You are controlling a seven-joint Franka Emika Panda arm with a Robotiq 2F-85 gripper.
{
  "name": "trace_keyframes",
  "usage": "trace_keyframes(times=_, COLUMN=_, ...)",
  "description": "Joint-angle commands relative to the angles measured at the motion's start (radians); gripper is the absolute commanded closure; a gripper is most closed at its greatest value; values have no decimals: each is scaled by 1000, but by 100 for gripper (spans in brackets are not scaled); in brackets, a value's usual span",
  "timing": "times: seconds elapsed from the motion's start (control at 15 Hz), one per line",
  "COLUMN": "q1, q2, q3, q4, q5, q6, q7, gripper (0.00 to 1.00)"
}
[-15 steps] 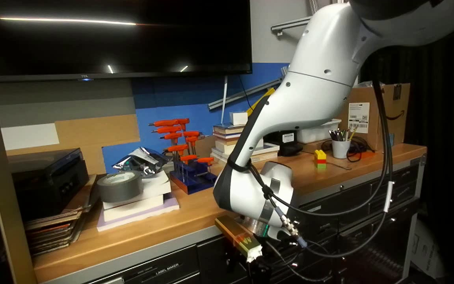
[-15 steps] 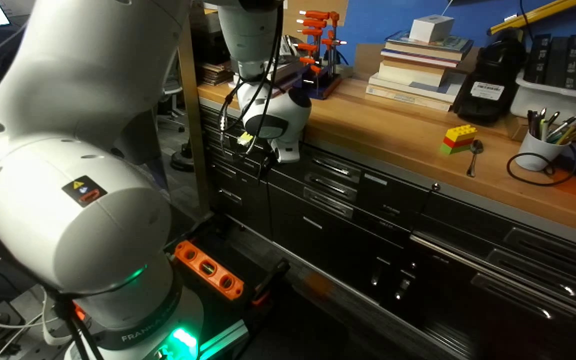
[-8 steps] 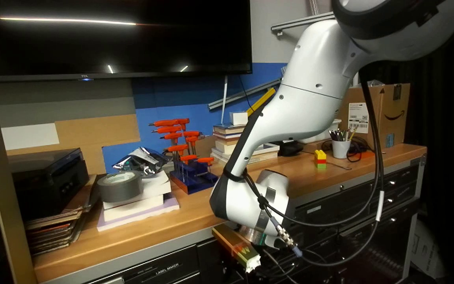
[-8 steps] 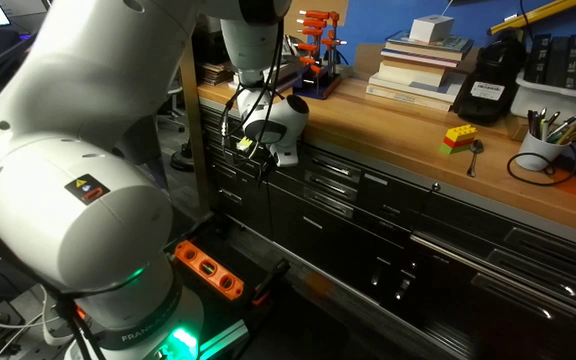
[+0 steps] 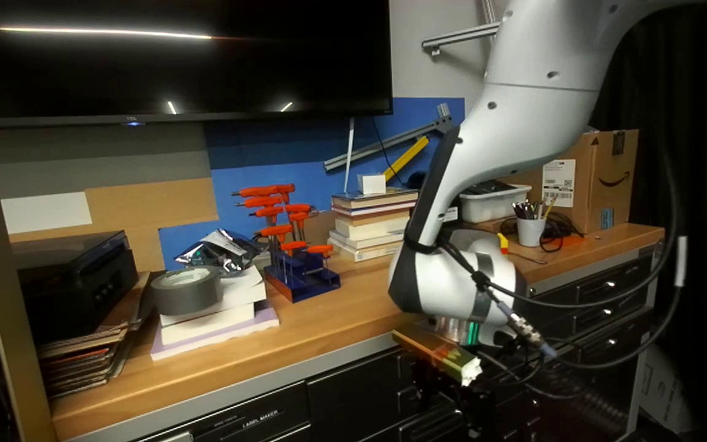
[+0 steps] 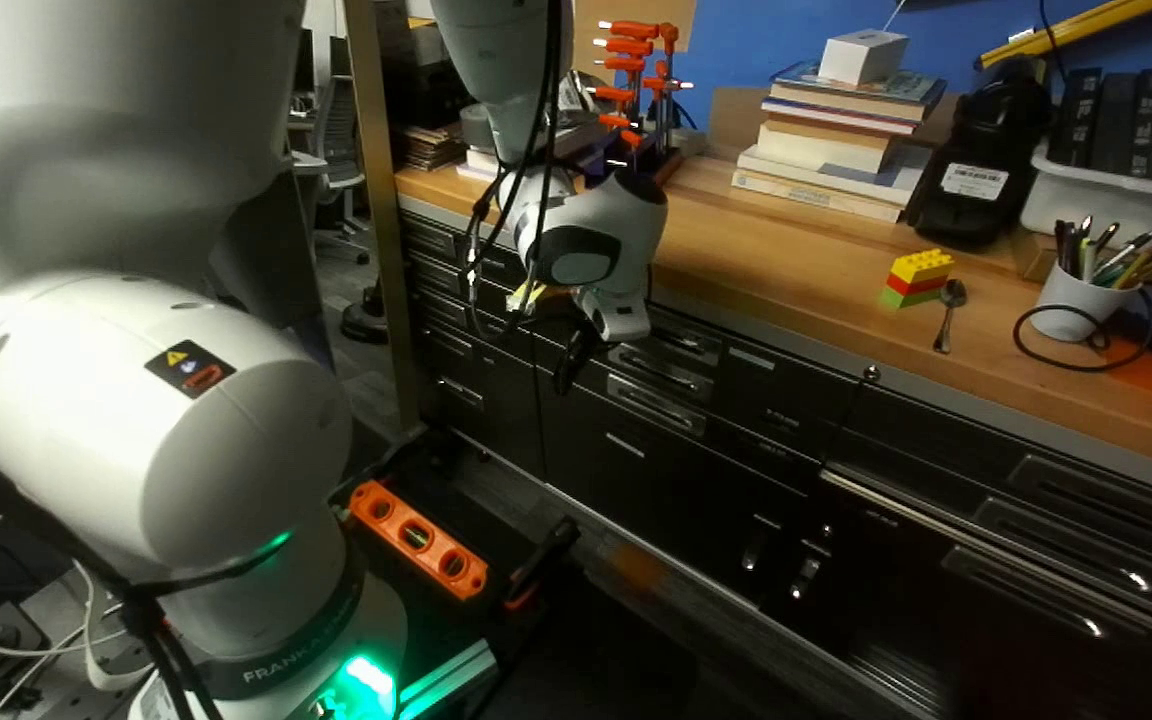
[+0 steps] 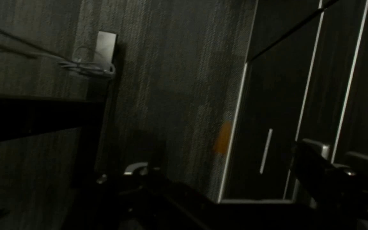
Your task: Pick up the black objects from the counter and put them in the open drawer and close it
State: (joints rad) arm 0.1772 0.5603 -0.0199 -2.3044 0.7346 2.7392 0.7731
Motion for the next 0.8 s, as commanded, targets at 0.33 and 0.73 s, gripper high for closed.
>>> trace_keyframes(times=0.33, q1=-28, q2=-514, q3=-87, q4=-311, q5=-545, q6=-365, q7=-2, gripper=0)
trace_keyframes(times=0.73, q1=-103, q2=-845, q3=-20, q4=-308, q5=-688, q6=-762, q7=-205, gripper=0)
